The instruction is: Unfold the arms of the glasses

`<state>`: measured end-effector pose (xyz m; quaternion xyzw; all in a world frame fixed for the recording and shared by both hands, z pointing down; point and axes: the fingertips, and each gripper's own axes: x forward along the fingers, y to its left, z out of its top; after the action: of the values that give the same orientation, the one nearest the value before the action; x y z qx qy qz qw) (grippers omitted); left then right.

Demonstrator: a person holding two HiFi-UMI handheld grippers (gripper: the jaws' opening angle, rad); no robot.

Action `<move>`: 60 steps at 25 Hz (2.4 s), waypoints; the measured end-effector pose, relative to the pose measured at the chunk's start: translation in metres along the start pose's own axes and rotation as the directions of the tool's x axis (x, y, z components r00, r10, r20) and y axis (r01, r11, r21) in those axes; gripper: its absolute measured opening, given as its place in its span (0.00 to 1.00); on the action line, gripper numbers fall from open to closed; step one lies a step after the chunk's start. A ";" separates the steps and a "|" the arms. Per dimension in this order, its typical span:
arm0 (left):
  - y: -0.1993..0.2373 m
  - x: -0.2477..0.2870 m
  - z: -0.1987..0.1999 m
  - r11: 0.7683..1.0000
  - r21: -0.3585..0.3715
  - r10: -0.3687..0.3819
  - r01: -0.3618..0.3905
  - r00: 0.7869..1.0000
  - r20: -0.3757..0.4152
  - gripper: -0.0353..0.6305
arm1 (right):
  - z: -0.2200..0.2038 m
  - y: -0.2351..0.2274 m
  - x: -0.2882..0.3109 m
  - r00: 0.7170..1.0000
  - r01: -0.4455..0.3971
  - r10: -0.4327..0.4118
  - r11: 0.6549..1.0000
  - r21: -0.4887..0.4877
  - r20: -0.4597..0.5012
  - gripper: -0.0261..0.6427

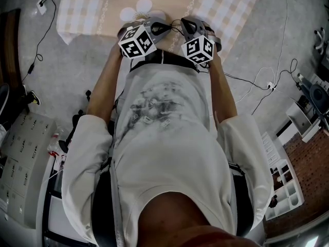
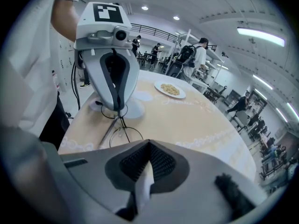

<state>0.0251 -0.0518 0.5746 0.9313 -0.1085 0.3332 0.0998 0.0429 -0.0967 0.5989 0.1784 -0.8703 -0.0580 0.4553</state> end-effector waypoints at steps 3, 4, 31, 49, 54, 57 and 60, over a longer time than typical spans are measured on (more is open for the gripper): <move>0.005 -0.010 0.005 0.999 -0.045 0.019 -0.017 0.999 0.048 0.06 | 0.000 0.001 0.001 1.000 0.008 -0.008 1.000 -0.009 -0.002 0.06; 0.008 -0.014 0.007 0.998 -0.059 0.028 -0.024 0.998 0.062 0.06 | 0.000 0.001 0.002 1.000 0.012 -0.013 1.000 -0.012 -0.003 0.06; 0.008 -0.048 0.011 0.988 -0.093 0.136 -0.125 0.984 0.114 0.07 | 0.000 0.000 0.003 0.996 0.073 -0.074 0.997 -0.032 -0.038 0.06; 0.009 -0.069 -0.002 0.974 -0.123 0.204 -0.190 0.973 0.109 0.07 | 0.000 0.000 0.004 0.994 0.092 -0.094 0.995 -0.045 -0.049 0.06; 0.008 -0.071 -0.006 0.970 -0.133 0.216 -0.202 0.972 0.096 0.07 | -0.001 0.000 0.004 0.994 0.095 -0.098 0.994 -0.051 -0.049 0.06; 0.008 -0.072 -0.010 0.968 -0.143 0.221 -0.206 0.970 0.098 0.07 | 0.000 0.000 0.004 0.994 0.098 -0.101 0.994 -0.050 -0.049 0.06; 0.009 -0.075 -0.013 0.964 -0.154 0.231 -0.215 0.969 0.091 0.07 | 0.000 -0.001 0.004 0.993 0.101 -0.103 0.994 -0.047 -0.048 0.06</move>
<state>-0.0417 -0.0473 0.5376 0.9201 -0.2417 0.2829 0.1221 0.0411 -0.0987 0.6020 0.2139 -0.8468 -0.0962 0.4775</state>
